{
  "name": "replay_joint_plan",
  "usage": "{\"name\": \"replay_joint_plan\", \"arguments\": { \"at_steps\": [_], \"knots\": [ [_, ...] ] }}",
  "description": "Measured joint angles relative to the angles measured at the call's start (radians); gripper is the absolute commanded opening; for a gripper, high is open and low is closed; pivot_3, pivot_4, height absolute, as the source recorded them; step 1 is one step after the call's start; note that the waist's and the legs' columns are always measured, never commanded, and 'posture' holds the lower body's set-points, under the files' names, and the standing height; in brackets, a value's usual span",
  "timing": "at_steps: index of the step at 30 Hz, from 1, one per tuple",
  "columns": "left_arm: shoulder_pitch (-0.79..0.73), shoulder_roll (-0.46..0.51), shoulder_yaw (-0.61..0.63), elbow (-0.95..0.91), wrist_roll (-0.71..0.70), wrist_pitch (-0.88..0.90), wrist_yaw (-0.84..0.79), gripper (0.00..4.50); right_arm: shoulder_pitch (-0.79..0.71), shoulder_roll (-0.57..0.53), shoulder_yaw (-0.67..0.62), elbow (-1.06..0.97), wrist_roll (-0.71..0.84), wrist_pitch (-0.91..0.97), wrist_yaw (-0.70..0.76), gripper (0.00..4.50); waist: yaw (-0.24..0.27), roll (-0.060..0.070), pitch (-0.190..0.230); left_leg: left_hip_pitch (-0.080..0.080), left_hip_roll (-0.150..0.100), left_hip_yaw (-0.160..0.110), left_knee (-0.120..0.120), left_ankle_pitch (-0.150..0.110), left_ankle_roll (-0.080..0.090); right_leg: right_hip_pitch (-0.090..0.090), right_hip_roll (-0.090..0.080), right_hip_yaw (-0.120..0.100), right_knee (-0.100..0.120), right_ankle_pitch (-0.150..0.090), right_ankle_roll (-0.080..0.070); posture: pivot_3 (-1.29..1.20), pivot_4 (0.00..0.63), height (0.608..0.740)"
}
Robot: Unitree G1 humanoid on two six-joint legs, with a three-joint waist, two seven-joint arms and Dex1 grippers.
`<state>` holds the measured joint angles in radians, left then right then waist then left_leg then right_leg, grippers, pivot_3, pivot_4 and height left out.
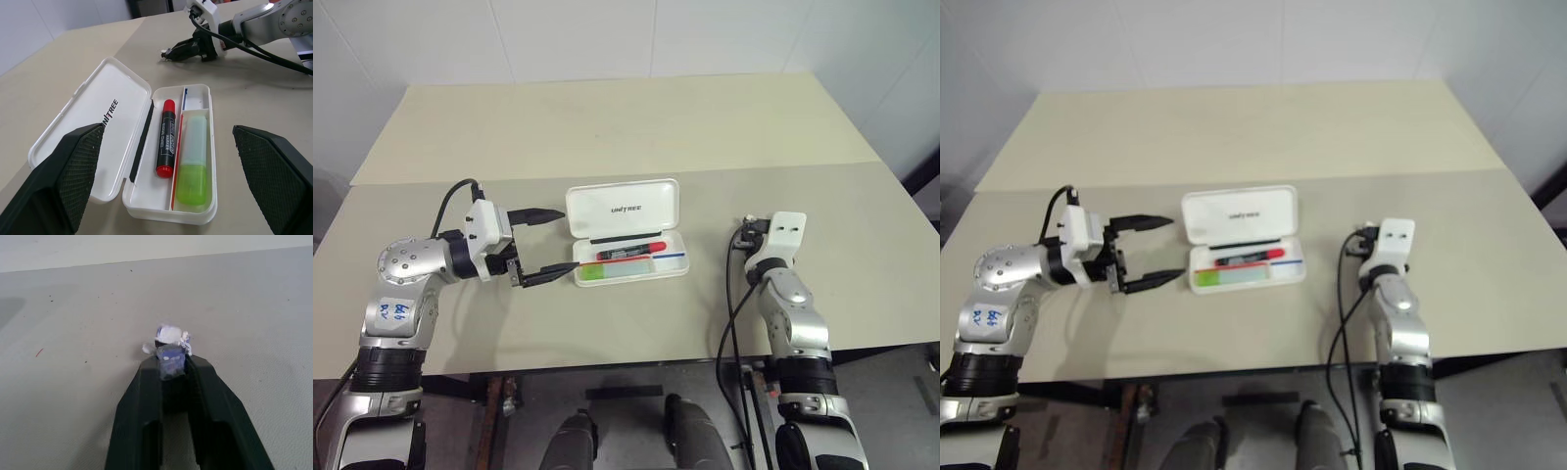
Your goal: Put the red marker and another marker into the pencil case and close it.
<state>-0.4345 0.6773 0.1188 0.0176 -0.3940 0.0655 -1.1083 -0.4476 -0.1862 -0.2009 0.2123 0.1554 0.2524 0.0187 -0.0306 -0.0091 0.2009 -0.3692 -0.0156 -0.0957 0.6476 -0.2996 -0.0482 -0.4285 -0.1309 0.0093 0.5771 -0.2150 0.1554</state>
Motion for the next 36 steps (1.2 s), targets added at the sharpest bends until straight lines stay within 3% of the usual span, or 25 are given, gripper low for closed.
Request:
{"name": "replay_joint_plan", "arguments": {
  "at_steps": [4, 7, 15, 20, 24, 30, 36],
  "knots": [
    [-0.024, -0.023, 0.002, 0.003, -0.02, 0.014, 0.021, 4.5, -0.006, -0.046, 0.022, 0.001, -0.051, -0.092, 0.017, 0.34, 0.0, 0.0, 0.0, 0.0, 0.0, 0.0, 0.0, 0.0, 0.0, 0.0, 0.0, 0.0, 0.0, 0.0, 0.0, 0.0, 0.15, 0.74],
    [-0.025, -0.03, 0.004, 0.007, -0.025, 0.016, 0.024, 4.5, -0.035, -0.097, 0.048, 0.001, -0.052, -0.118, 0.108, 0.34, -0.002, 0.0, 0.0, 0.0, 0.0, 0.0, 0.0, 0.0, 0.0, 0.0, 0.0, 0.0, 0.0, 0.0, 0.0, 0.0, 0.15, 0.74],
    [-0.024, -0.035, 0.004, 0.035, -0.026, 0.002, 0.023, 4.5, -0.052, -0.258, 0.155, -0.026, 0.039, -0.147, 0.571, 0.34, 0.0, 0.0, 0.0, 0.0, 0.001, 0.0, 0.0, 0.0, 0.0, 0.0, 0.001, 0.0, -0.001, 0.0, 0.0, 0.0, 0.15, 0.74],
    [-0.006, -0.036, 0.0, 0.036, -0.025, -0.015, 0.021, 4.5, -0.091, -0.351, 0.217, -0.006, 0.066, -0.284, 0.866, 0.34, -0.001, 0.0, 0.0, 0.0, 0.001, 0.001, 0.0, 0.0, 0.0, 0.0, 0.001, 0.0, -0.001, 0.0, 0.0, 0.0, 0.15, 0.74],
    [0.002, -0.036, -0.002, 0.037, -0.025, -0.025, 0.015, 4.5, -0.193, -0.354, 0.259, 0.098, 0.068, -0.433, 1.041, 0.34, -0.001, 0.0, 0.0, 0.001, 0.001, 0.001, 0.001, 0.0, 0.0, 0.0, 0.001, 0.0, -0.002, 0.0, 0.0, 0.0, 0.15, 0.74],
    [0.002, -0.043, -0.012, 0.04, -0.025, -0.034, 0.014, 4.5, -0.273, -0.308, 0.335, 0.219, 0.099, -0.497, 1.301, 0.34, 0.0, 0.0, 0.0, 0.0, 0.001, 0.001, 0.001, 0.0, -0.001, 0.0, 0.001, 0.0, -0.001, 0.0, 0.0, 0.0, 0.15, 0.74],
    [0.004, -0.045, -0.018, 0.039, -0.025, -0.034, 0.016, 4.5, -0.335, -0.291, 0.355, 0.331, 0.1, -0.535, 1.435, 0.34, 0.001, 0.0, 0.0, 0.0, 0.001, 0.001, 0.001, 0.0, -0.001, 0.0, 0.001, 0.0, -0.002, 0.0, 0.0, 0.0, 0.15, 0.74]
  ]
}}
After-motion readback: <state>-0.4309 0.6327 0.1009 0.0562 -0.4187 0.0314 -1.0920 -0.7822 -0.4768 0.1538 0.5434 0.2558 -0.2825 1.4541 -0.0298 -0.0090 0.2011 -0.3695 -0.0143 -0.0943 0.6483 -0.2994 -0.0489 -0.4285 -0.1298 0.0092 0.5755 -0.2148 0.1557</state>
